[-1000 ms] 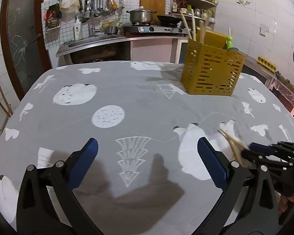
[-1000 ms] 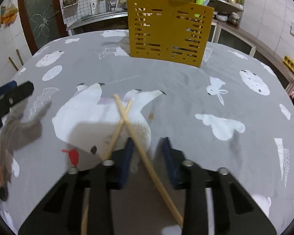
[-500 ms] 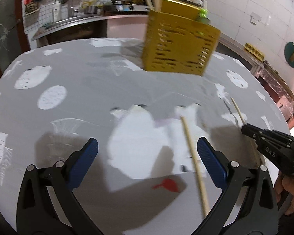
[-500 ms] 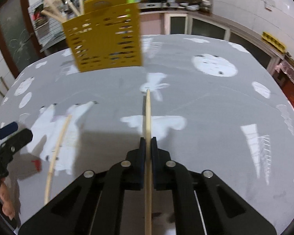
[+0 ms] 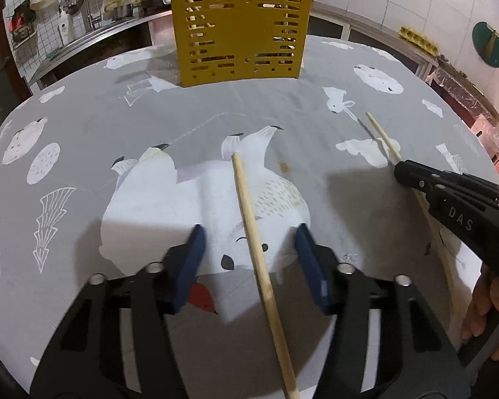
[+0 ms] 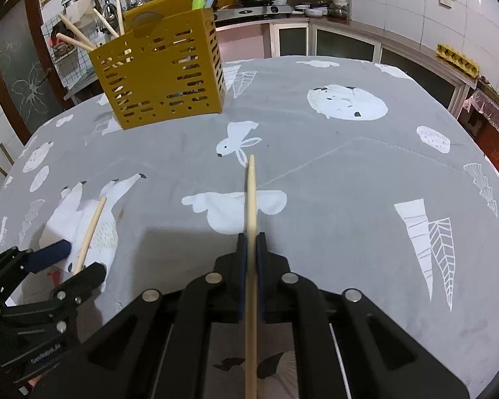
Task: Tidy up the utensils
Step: 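Grasp another wooden chopstick with the left tool while the right tool lifts its chopstick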
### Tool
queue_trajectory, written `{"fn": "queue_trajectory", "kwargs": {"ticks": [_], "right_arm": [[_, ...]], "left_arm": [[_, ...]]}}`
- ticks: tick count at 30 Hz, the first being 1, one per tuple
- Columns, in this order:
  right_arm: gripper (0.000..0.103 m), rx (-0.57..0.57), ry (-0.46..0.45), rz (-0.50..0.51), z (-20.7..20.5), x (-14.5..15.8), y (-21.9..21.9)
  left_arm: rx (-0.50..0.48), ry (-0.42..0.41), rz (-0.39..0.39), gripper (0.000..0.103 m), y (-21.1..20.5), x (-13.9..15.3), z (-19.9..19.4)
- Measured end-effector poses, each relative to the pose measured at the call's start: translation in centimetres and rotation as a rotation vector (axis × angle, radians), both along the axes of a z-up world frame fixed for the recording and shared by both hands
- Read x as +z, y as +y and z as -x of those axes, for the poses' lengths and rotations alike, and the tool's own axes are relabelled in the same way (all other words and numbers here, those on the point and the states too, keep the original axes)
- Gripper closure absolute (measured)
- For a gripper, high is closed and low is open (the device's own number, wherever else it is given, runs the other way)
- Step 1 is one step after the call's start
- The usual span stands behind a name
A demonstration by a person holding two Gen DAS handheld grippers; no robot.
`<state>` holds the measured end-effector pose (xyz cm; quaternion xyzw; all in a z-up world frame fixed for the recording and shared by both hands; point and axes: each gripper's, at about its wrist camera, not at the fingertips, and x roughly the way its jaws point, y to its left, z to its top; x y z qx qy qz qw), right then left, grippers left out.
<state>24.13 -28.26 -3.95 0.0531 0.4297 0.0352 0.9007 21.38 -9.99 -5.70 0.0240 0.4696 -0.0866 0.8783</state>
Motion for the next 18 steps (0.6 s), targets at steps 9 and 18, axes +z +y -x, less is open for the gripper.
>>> {"fn": "queue_trajectory", "kwargs": {"ticks": [9,18], "right_arm": [[0.097,-0.005,0.002,0.002,-0.1,0.2,0.5],[0.097,0.007,-0.016,0.002,0.5,1.2,1.4]], "left_arm": [[-0.029,0.072,0.003,0.095,-0.3,0.2,-2.3],[-0.017,0.061,0.061,0.098,0.6,0.7,-3.3]]}}
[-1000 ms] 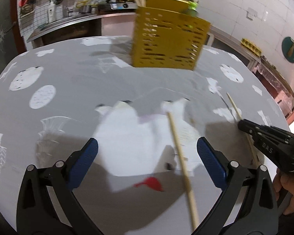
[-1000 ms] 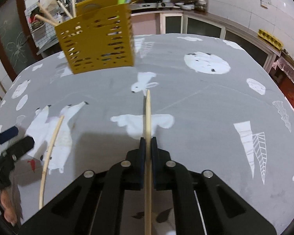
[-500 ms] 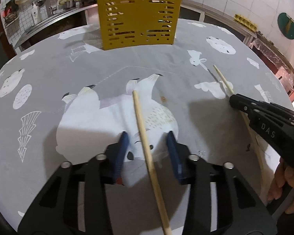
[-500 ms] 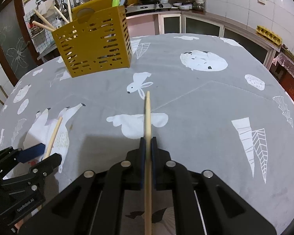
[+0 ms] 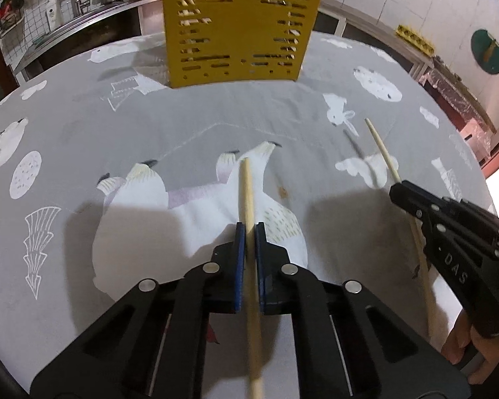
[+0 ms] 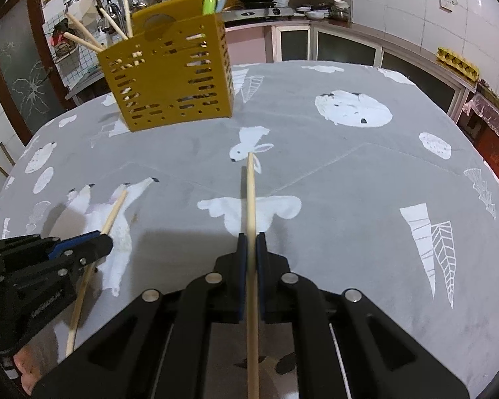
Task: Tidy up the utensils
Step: 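Grasp another wooden chopstick with the left tool while the right tool lifts its chopstick, then carry both chopsticks up over the holder with the left and right tools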
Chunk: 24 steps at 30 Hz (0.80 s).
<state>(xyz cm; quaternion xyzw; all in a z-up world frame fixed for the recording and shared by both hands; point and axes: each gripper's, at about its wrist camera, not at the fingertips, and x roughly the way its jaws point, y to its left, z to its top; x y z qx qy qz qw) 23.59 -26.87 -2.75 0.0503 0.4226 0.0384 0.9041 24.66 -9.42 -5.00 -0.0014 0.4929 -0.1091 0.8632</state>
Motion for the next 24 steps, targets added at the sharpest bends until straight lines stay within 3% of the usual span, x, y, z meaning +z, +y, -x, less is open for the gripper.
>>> {"fn": "queue_trajectory", "kwargs": {"ticks": [14,24], "right_arm": [[0.097,0.011,-0.116,-0.065,1.6,3.6,1.0],[0.097,0.015,-0.293,-0.106,3.4,7.9,1.7]], "left_arm": [[0.081,-0.224,0.072,0.098,4.7,5.9,2.0],[0.135,-0.456,0.147,0.098,8.5,11.5,3.8]]}}
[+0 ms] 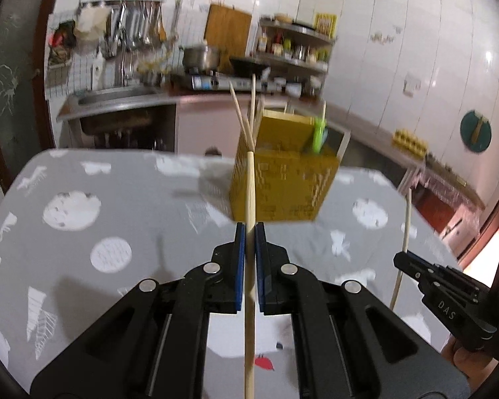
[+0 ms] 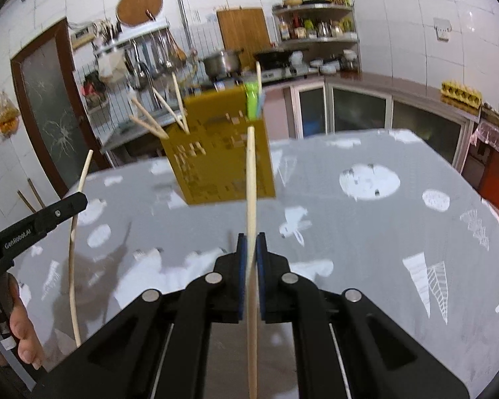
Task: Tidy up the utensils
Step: 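Carry both chopsticks up over the holder with the left and right tools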
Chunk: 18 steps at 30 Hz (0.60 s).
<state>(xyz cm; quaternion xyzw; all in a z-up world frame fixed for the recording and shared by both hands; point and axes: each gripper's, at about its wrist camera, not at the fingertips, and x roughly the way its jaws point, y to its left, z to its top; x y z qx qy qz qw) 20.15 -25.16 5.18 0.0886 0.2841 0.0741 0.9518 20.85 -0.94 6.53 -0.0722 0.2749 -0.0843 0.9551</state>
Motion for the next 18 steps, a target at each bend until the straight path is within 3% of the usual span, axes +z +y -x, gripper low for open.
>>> {"fn": "queue_trajectory", "kwargs": {"ticks": [3,18], "right_arm": [[0.097,-0.006,-0.044,0.007,0.1,1.1,0.3],[0.097,-0.010,-0.166,0.020,-2.3,6.1,1.0]], "left_arm": [[0.012,-0.054,0.008,0.098,0.6,1.1,0.3],[0.011,-0.165,0.033,0.098,1.5,4.7,-1.4]]}}
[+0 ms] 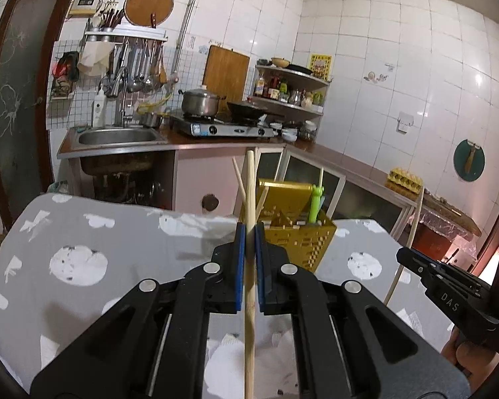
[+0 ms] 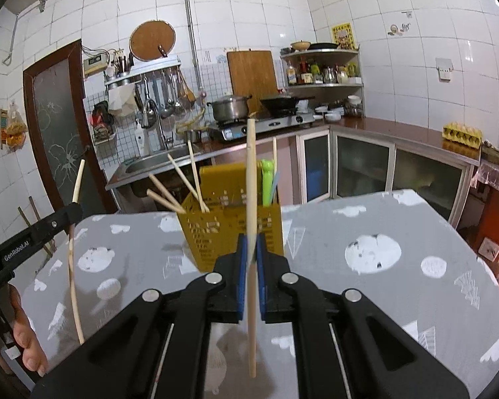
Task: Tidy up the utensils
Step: 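Carry both chopsticks up over the holder with the left and right tools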
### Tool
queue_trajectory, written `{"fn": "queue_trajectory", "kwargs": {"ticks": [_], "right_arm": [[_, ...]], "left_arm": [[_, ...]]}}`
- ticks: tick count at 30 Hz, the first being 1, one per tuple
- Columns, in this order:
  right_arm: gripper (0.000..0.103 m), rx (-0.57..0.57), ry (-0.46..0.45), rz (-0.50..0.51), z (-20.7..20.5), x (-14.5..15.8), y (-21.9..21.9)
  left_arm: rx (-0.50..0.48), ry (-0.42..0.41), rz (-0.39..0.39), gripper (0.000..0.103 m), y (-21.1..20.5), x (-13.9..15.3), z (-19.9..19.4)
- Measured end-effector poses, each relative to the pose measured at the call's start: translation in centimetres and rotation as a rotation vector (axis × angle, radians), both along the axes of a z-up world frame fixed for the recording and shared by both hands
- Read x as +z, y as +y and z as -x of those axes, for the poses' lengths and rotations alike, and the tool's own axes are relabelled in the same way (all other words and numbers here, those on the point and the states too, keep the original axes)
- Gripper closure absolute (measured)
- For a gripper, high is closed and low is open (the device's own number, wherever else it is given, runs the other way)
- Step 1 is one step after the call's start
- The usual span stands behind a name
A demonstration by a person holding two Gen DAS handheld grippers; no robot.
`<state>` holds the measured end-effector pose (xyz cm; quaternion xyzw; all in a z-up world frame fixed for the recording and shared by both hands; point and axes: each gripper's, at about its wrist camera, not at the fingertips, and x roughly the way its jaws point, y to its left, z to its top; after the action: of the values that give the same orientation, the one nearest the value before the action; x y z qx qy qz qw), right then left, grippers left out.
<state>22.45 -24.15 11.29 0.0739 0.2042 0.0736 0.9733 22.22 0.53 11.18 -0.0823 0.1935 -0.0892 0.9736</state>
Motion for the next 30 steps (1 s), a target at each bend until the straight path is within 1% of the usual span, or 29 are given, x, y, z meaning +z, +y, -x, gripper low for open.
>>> {"fn": "queue_trajectory", "kwargs": {"ticks": [5,8,12,16,22,26,30], "right_arm": [[0.097,0.002,-0.042,0.003,-1.1,2.0,-0.1],[0.097,0.001,-0.076,0.016,-2.0,3.5,-0.2],[0.097,-0.007,-0.136,0.029,-3.4,5.5,-0.6],[0.097,-0.006,-0.175,0.011,-5.3,6.6,-1.3],[0.097,-0.013,-0.219,-0.017,-8.9,7.1,-2.2],[0.097,-0.010,-0.256,-0.035,-10.8,7.3,-2.7],[0.097,-0.001,-0.271,-0.051,-12.5,7.2,-2.8]], "left_arm": [[-0.007,-0.043,0.007,0.098,-0.7,1.7,-1.2],[-0.018,-0.097,-0.002,0.098,-1.6,3.4,-2.1],[-0.031,-0.198,-0.014,0.098,-3.2,5.7,-3.5],[-0.028,-0.260,-0.024,0.098,-4.8,6.9,-5.8],[-0.022,-0.312,-0.072,0.098,-7.5,6.3,-9.9],[0.007,-0.339,-0.076,0.098,-8.5,5.7,-12.8],[0.027,-0.341,-0.066,0.098,-8.6,5.1,-15.4]]}}
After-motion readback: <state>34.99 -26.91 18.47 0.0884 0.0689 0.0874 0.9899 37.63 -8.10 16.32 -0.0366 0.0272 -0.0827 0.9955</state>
